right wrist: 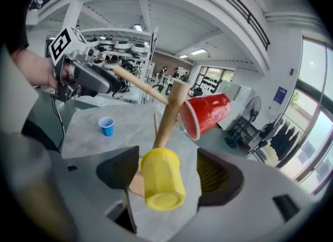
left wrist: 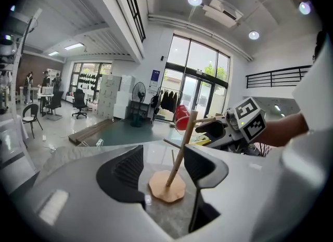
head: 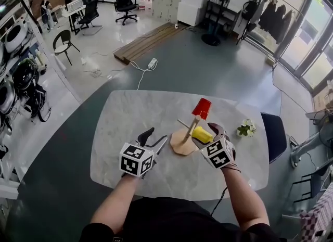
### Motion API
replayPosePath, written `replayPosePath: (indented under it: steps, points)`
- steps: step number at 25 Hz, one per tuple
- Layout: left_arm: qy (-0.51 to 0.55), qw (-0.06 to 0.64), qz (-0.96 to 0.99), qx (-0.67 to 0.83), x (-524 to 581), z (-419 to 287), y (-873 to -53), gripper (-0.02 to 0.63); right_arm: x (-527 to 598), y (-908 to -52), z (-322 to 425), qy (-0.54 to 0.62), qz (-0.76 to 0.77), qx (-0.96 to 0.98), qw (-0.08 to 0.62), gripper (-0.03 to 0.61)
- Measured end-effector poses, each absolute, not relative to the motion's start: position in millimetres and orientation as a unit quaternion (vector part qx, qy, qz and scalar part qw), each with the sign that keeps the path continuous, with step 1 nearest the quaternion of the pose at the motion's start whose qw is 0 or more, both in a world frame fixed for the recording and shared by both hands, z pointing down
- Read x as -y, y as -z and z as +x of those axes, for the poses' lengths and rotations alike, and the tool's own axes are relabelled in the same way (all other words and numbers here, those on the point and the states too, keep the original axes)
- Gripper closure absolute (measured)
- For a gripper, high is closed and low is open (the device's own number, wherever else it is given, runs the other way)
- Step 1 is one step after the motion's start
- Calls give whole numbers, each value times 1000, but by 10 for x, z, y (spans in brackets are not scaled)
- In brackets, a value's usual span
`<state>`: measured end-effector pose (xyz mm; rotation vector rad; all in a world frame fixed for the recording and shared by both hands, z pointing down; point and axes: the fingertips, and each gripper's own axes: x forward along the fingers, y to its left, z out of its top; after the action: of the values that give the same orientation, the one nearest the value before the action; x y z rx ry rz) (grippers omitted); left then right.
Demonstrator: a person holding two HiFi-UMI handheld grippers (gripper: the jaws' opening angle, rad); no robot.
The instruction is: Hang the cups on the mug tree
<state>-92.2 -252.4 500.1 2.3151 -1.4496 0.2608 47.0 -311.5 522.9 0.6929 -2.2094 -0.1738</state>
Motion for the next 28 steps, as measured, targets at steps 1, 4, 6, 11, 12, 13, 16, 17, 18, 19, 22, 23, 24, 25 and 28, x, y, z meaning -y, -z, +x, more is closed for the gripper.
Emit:
replayPosePath:
  steps: [1,4,6,11,12,13,16,17,18,19,22,23,24,25,28]
  points:
    - [-92,195,826,520,2530,-923,-4980,364,3114,-5167,481,63,280,878,383,250]
    - [-89,182,825,527,2559,-919,-4894,365,3103,-4940,529,45,298,898,322,250]
    - [-89,172,824,532,2574,-910,-4826,365,3084,-4770,581,36,308,909,276,250]
    - [-90,153,822,542,2581,-939,-4683,364,2980,-4511,685,17,324,925,198,255]
    - [-91,148,822,543,2577,-955,-4661,365,2960,-4485,699,15,330,925,187,266]
    - [-94,143,822,544,2572,-968,-4639,364,2942,-4462,716,11,336,925,175,289]
    - [-97,128,822,546,2550,-970,-4545,365,2876,-4430,811,-13,357,924,134,370]
    - [-94,123,823,547,2539,-961,-4500,364,2847,-4424,852,-22,364,924,119,393]
    - [-91,118,823,548,2529,-954,-4450,364,2819,-4415,891,-28,370,922,105,434]
    - [-87,114,823,549,2520,-952,-4401,364,2796,-4404,923,-32,376,921,93,481]
    - [-78,105,823,553,2500,-973,-4306,365,2736,-4395,959,-44,381,921,69,534]
    - [-77,103,822,555,2494,-987,-4303,364,2711,-4393,950,-46,376,923,62,545]
    - [-78,102,821,557,2487,-1003,-4317,365,2683,-4390,936,-45,369,927,55,554]
    - [-80,103,819,559,2477,-1022,-4340,365,2659,-4387,918,-42,363,929,53,563]
    - [-83,107,814,565,2414,-1063,-4363,364,2632,-4376,864,-33,352,934,56,566]
